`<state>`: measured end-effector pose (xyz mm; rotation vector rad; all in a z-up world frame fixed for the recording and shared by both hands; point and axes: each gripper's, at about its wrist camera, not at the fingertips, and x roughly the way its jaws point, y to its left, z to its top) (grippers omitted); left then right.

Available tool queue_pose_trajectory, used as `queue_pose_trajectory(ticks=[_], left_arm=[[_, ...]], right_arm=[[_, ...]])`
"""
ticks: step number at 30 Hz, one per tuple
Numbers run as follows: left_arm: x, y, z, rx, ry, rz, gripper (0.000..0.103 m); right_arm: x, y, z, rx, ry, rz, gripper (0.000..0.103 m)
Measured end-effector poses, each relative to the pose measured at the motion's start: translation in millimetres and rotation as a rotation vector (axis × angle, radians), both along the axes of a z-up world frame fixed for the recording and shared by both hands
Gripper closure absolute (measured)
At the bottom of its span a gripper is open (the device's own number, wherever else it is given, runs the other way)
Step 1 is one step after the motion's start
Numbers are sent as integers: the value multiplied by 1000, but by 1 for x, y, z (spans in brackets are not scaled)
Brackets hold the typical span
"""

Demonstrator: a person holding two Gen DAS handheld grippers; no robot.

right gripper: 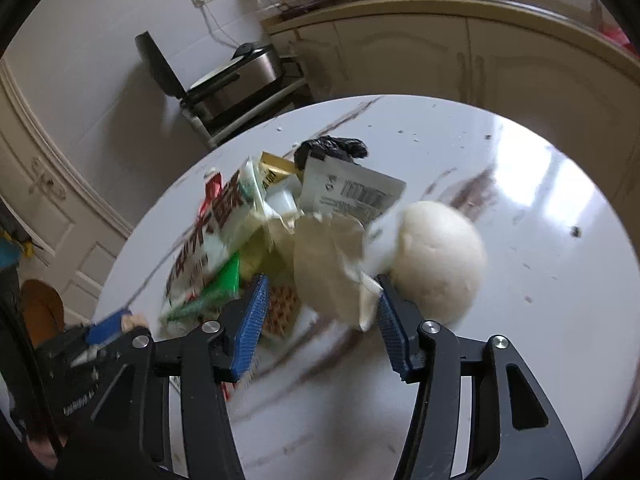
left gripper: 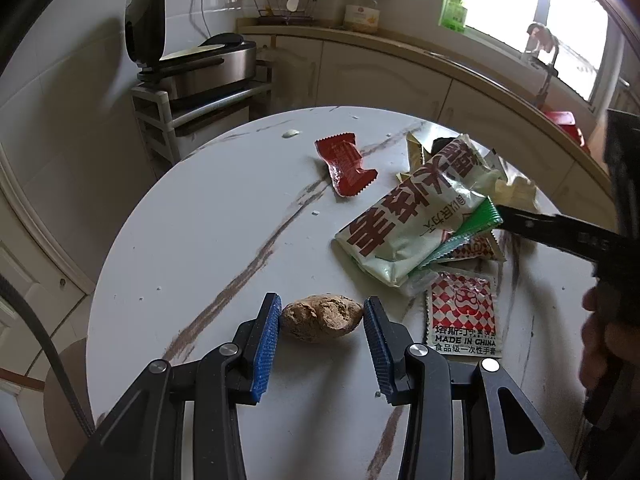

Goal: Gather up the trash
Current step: 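Grasp the small brown lump with the left tool while the right tool grasps crumpled paper, then carry the lump and paper to the floor bin and open both tools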

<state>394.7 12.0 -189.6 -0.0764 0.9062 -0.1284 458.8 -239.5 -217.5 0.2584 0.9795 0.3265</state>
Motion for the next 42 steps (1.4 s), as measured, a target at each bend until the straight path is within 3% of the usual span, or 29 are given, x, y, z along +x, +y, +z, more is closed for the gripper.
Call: queue_pose_trajectory(ticks=[1,2,3,8,19,26,31,42], left_arm=[[-1,-3,1,1,-2,0,65],[-2,-5,2,0,-3,0,65],[-3,-5,2,-1,-6,-3,65],[-9,-7,6,-8,-19,-4,65],[-42,-24,23,-25,-45,-39,65],[-68,-59,45,-21,-75,-102,65],[-84,-103,63,-20,-104,-182,65],[-104,-240,96,-41,-163,-408,65]], right_arm=[[4,2,-3,2,3,5,59],[8,5,-6,1,10,12,75],[9,6,-9,2,13,15,82],[-5,3,0,21,-45,22,92],[-52,-26,26,21,-94,-17,92],[-93,-49,37,49,-115,-33,92],[-119,-80,49,57,-149,-76,92],[-186,-205,72,25,-206,-292,92]])
